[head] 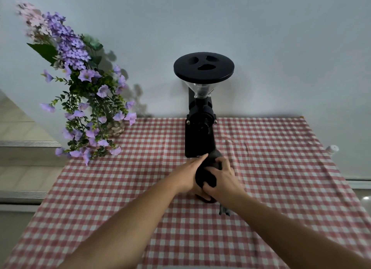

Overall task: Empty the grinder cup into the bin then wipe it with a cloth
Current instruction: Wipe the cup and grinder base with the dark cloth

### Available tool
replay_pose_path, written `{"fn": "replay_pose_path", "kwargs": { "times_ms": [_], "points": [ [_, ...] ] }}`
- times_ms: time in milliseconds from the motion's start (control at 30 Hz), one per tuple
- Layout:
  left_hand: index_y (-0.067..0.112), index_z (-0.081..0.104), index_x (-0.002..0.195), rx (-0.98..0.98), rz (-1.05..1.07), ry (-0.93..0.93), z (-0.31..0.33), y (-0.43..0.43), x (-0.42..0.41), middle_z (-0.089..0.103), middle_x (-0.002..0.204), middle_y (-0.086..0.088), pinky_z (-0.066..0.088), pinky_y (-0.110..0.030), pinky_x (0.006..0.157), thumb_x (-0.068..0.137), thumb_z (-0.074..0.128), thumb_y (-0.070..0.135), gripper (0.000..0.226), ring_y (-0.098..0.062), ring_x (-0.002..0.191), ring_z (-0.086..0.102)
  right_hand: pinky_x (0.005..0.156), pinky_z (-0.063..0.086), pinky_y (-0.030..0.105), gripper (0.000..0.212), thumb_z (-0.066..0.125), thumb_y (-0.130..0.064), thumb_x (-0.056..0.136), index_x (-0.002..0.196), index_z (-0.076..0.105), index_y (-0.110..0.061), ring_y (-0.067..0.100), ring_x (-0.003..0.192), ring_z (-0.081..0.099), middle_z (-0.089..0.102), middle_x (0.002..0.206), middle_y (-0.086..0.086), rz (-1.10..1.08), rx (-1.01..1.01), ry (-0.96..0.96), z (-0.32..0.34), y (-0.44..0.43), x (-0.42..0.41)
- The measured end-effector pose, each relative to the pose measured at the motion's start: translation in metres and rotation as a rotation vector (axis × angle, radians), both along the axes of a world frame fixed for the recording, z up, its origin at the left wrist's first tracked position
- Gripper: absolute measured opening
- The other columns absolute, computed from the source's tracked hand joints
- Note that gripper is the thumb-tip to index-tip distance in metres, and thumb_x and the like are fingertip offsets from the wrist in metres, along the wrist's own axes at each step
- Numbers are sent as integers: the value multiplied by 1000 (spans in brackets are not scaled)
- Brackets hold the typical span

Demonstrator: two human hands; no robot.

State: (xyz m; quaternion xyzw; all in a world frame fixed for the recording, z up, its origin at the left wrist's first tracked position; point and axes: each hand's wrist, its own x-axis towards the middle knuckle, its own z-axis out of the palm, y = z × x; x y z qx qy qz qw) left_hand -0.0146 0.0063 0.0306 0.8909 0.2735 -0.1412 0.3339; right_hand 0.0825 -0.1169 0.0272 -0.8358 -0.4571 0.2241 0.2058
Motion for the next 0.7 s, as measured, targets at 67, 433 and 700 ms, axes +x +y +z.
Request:
{"fn": "replay_pose_path", "kwargs": {
  "times_ms": [67, 433, 700],
  "points": [
    [41, -1, 155, 28, -21, 2, -1, 0, 1, 10, 165, 10, 31, -42, 116, 58, 89, 53, 133, -17, 147, 23, 101, 39, 31, 39, 58, -32, 85, 123, 58, -24, 25, 128, 35, 21, 147, 2, 53, 1, 1, 4, 3, 6],
    [39, 7, 155, 37, -17, -29, -5, 1, 2, 22, 161, 12, 39, -43, 111, 51, 88, 60, 134, -16, 144, 31, 101, 38, 29, 32, 51, -24, 92, 122, 60, -32, 14, 123, 38, 41, 140, -13, 392, 0, -135, 8, -9, 42],
    [35, -2, 156, 15, -4, -45, -6, -1, -1, 9, 165, 11, 32, -40, 116, 58, 87, 57, 134, -16, 148, 21, 108, 35, 38, 36, 48, -32, 94, 130, 51, -36, 19, 136, 31, 25, 152, -13, 414, -29, -84, 3, -10, 39]
  ]
}}
